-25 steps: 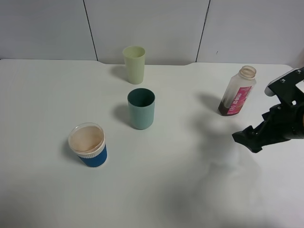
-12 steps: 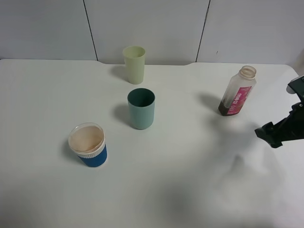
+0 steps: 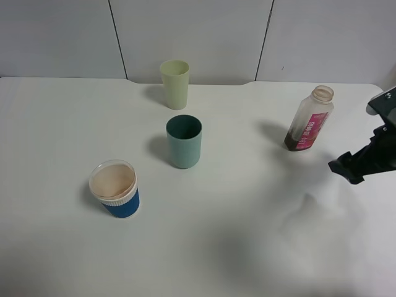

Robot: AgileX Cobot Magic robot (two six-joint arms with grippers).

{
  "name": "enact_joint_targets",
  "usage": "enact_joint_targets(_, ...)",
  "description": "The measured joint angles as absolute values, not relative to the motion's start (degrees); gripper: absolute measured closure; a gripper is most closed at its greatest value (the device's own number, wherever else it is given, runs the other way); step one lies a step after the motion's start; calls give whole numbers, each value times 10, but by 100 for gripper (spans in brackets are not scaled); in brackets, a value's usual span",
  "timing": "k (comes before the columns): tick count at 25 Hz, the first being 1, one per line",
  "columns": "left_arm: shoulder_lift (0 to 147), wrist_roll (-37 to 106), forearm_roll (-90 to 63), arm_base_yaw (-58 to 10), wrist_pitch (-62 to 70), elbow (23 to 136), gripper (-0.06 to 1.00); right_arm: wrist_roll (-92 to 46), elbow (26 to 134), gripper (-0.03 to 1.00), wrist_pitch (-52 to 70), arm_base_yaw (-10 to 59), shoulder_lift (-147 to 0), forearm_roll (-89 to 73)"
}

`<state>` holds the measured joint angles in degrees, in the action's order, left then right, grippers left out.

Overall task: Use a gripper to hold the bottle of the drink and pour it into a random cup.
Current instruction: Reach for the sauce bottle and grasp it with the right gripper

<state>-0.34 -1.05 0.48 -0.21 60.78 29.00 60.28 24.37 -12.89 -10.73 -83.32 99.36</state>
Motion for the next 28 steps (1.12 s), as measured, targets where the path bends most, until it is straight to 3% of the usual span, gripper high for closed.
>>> enact_joint_targets(5, -3, -10, 5, -2, 608, 290, 2, 538, 257, -1, -130, -107, -887, 994)
enact_joint_targets(19, -3, -10, 5, -2, 608, 290, 2, 557, 327, -1, -119, -123, -902, 994)
enact_joint_targets(28, -3, -10, 5, -2, 608, 290, 2, 531, 390, -1, -190, -147, -964, 994)
